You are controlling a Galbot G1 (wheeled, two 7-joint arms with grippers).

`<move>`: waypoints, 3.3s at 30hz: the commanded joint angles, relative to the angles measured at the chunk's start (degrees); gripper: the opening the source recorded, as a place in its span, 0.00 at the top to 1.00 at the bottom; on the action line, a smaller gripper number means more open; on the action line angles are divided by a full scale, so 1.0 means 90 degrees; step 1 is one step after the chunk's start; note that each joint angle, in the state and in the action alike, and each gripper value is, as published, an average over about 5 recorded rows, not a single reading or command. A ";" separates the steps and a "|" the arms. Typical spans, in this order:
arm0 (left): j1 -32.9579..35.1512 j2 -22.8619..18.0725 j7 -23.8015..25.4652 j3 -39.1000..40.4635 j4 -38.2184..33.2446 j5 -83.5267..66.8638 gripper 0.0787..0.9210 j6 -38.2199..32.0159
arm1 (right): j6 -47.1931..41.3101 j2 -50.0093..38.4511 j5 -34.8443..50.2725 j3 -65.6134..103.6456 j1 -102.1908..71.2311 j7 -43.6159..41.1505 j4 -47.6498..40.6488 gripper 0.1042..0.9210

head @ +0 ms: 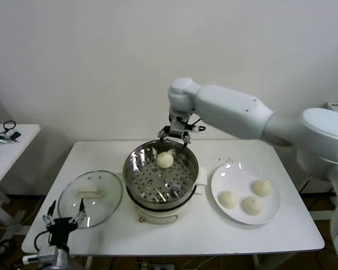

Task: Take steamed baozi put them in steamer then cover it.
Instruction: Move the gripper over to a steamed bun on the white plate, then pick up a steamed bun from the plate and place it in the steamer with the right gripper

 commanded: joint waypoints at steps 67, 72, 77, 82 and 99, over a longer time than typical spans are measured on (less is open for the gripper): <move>0.0488 -0.0184 -0.0013 -0.0129 -0.0208 -0.0009 0.12 -0.0116 | -0.3884 -0.2315 0.1266 0.0922 -0.3393 0.0647 0.0070 0.16; 0.0519 -0.0209 -0.0014 -0.0093 -0.0182 0.0017 0.12 -0.0146 | -0.3875 -0.2308 0.1277 0.0920 -0.3385 0.0624 0.0014 0.21; 0.0538 -0.0213 -0.0014 -0.0087 -0.0174 0.0037 0.12 -0.0159 | -0.3862 -0.2311 0.1308 0.0921 -0.3371 0.0580 0.0008 0.23; 0.0550 -0.0215 -0.0016 -0.0093 -0.0184 0.0035 0.12 -0.0162 | -0.3863 -0.2354 0.1401 0.0917 -0.3356 0.0575 0.0032 0.25; 0.0616 -0.0223 -0.0012 -0.0108 -0.0321 0.0035 0.12 -0.0160 | -0.3784 -0.2767 0.2873 -0.0347 -0.0831 0.0521 0.0444 0.29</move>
